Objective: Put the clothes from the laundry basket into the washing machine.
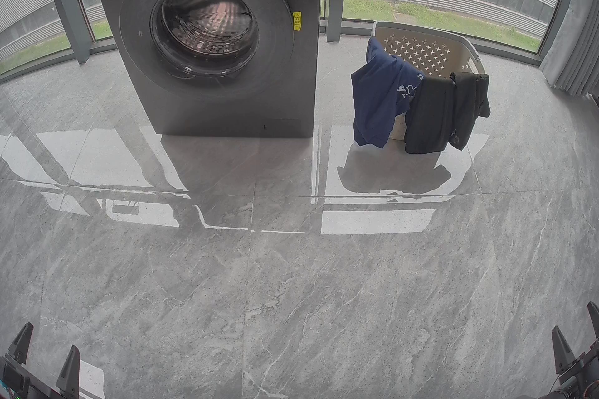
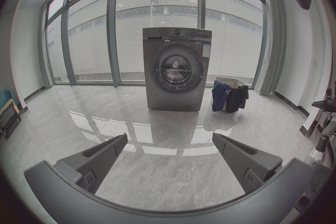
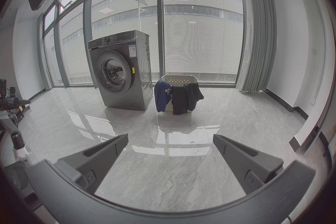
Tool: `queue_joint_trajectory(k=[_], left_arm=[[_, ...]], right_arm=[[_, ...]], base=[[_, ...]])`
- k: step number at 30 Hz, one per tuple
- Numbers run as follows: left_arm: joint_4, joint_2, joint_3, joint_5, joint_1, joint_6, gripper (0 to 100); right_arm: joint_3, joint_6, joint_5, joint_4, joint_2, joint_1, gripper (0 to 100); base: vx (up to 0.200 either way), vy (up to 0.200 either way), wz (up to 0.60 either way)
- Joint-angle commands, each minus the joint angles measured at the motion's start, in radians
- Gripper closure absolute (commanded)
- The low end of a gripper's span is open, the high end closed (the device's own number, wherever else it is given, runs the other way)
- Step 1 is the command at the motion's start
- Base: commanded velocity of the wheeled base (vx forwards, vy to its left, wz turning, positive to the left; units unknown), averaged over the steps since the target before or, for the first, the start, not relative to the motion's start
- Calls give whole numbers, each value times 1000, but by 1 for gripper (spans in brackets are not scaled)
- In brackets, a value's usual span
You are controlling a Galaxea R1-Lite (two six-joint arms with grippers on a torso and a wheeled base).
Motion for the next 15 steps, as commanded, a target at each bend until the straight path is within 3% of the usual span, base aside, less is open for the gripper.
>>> queue_joint_trajectory(k=[1,8,15], left_arm=[[0,-7,15,0,0,-2,0],[0,-7,15,-1,-2,-2,0],[0,-7,15,-1,-2,-5,0]], right_arm=[[18,-1,-1,-1,-13,-3,0],[18,2,-2,1,-12,-4,0],[18,2,-2,1,-12,-4,0]], base=[[0,0,0],[0,0,0],[200,0,0]])
